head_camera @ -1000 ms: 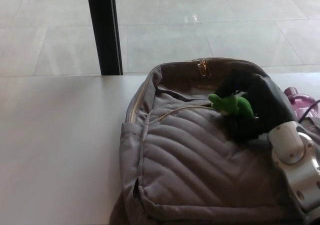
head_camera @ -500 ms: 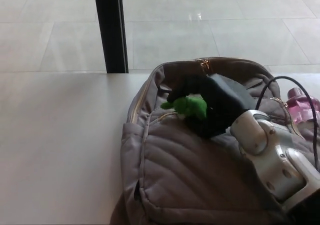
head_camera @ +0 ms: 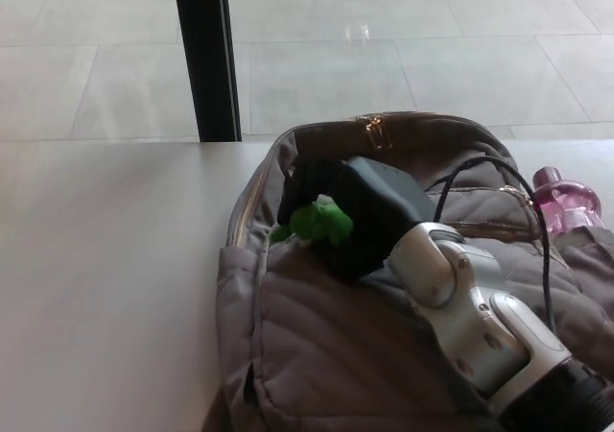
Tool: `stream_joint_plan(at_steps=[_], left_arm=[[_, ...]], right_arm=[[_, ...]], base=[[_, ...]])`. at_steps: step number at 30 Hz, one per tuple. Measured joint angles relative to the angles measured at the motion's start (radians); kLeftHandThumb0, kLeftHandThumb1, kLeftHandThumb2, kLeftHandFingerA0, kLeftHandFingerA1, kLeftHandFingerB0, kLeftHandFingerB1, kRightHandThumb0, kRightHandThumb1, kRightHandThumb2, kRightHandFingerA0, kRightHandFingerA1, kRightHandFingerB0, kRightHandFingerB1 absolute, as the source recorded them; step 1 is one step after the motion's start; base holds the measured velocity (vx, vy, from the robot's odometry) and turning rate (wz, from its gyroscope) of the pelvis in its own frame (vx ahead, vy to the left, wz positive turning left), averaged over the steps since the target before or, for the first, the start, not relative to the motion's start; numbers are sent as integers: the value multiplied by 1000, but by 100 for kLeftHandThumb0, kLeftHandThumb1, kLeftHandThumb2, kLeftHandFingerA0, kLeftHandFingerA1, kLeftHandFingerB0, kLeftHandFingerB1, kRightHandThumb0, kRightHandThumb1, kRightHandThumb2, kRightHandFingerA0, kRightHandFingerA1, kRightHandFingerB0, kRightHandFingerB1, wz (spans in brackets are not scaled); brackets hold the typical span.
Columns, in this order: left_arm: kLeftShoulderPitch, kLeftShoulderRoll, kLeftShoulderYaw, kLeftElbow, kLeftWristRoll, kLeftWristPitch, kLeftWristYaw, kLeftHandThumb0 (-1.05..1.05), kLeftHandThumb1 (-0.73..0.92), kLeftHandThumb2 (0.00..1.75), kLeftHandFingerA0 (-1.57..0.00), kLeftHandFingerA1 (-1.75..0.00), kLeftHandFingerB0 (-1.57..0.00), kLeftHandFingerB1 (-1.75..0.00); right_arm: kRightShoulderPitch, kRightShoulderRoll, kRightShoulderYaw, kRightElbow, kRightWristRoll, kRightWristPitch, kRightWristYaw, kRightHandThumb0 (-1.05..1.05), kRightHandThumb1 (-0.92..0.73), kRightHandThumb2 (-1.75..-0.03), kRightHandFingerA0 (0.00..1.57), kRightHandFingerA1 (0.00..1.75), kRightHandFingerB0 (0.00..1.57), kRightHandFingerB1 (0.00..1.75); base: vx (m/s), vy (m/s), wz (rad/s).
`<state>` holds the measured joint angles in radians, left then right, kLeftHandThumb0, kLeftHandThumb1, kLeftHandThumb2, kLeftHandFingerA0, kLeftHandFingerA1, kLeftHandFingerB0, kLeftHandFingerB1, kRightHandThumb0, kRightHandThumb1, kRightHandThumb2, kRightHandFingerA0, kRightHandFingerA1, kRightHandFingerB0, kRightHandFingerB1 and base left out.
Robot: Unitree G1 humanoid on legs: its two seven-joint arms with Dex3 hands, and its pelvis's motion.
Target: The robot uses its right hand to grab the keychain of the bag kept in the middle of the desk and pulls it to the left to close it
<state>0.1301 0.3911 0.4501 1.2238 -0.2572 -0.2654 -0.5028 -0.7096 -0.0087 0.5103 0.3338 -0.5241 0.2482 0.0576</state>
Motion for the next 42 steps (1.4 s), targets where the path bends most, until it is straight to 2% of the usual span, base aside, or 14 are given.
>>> stream_joint_plan(at_steps=[1,3,5,11,16,18,19,22,27,28,29,33,34,42], left_arm=[[-1,-2,-1,-1,0,-1,2,-86,73,114,-56,-75,-38,-60],[-2,-5,-3,-2,0,-4,8,-84,74,118,-53,-74,-36,-60],[-1,-7,-6,-5,1,-8,15,-89,92,78,-53,-72,-38,-53],[2,-11,-6,-16,0,-11,23,-92,92,78,-51,-69,-41,-53],[0,-15,-2,-19,-2,-11,25,-94,92,74,-50,-68,-42,-52],[-1,-15,2,-17,-3,-10,25,-93,92,73,-49,-68,-39,-51],[-3,-16,4,-16,-4,-9,25,-94,92,73,-51,-69,-40,-51],[-7,-24,7,-12,-6,-8,22,-95,92,74,-48,-67,-38,-50],[-13,-36,6,-7,-6,-9,16,-95,92,75,-47,-68,-37,-51],[-15,-37,6,-7,-6,-9,15,-94,92,76,-46,-69,-36,-51],[-16,-37,6,-7,-6,-9,15,-92,76,119,-50,-73,-30,-56],[-21,-41,5,-8,-5,-9,13,-90,74,116,-47,-70,-34,-59],[-21,-41,5,-8,-5,-9,13,-93,92,75,-50,-70,-37,-51],[-23,-46,-1,-12,-4,-9,12,-95,92,76,-49,-65,-39,-50]], right_arm=[[-13,12,5,17,-6,2,-1,-20,-60,-99,87,175,72,154],[-35,39,16,49,-17,3,-7,-22,-67,-96,88,175,74,129],[-53,66,25,81,-22,3,-14,-24,-69,-94,88,175,76,125],[-78,118,32,130,-29,1,-32,-19,-63,-92,84,173,74,138],[-122,180,27,170,-34,22,-39,-20,-66,-87,87,168,75,97],[-149,207,24,205,-35,34,-39,-22,-60,-93,106,160,88,120],[-160,217,24,223,-36,37,-40,-29,-73,-80,95,144,81,101],[-182,227,33,286,-38,38,-48,-25,-70,-83,91,166,77,119],[-200,231,36,357,-33,38,-64,-33,-80,-73,82,163,68,79],[-202,232,33,367,-31,38,-66,-27,-67,-86,84,158,74,85],[-204,232,32,376,-30,38,-69,-26,-63,-94,85,162,78,92],[-216,234,36,415,-26,35,-88,-24,-62,-98,91,172,78,114],[-217,234,36,419,-25,35,-89,-28,-69,-90,90,175,70,121],[-223,236,33,453,-14,30,-116,-24,-70,-96,84,175,71,155]], base=[[0,0,0],[0,0,0],[0,0,0],[0,0,0],[0,0,0],[0,0,0],[0,0,0],[0,0,0],[0,0,0],[0,0,0],[0,0,0],[0,0,0],[0,0,0],[0,0,0]])
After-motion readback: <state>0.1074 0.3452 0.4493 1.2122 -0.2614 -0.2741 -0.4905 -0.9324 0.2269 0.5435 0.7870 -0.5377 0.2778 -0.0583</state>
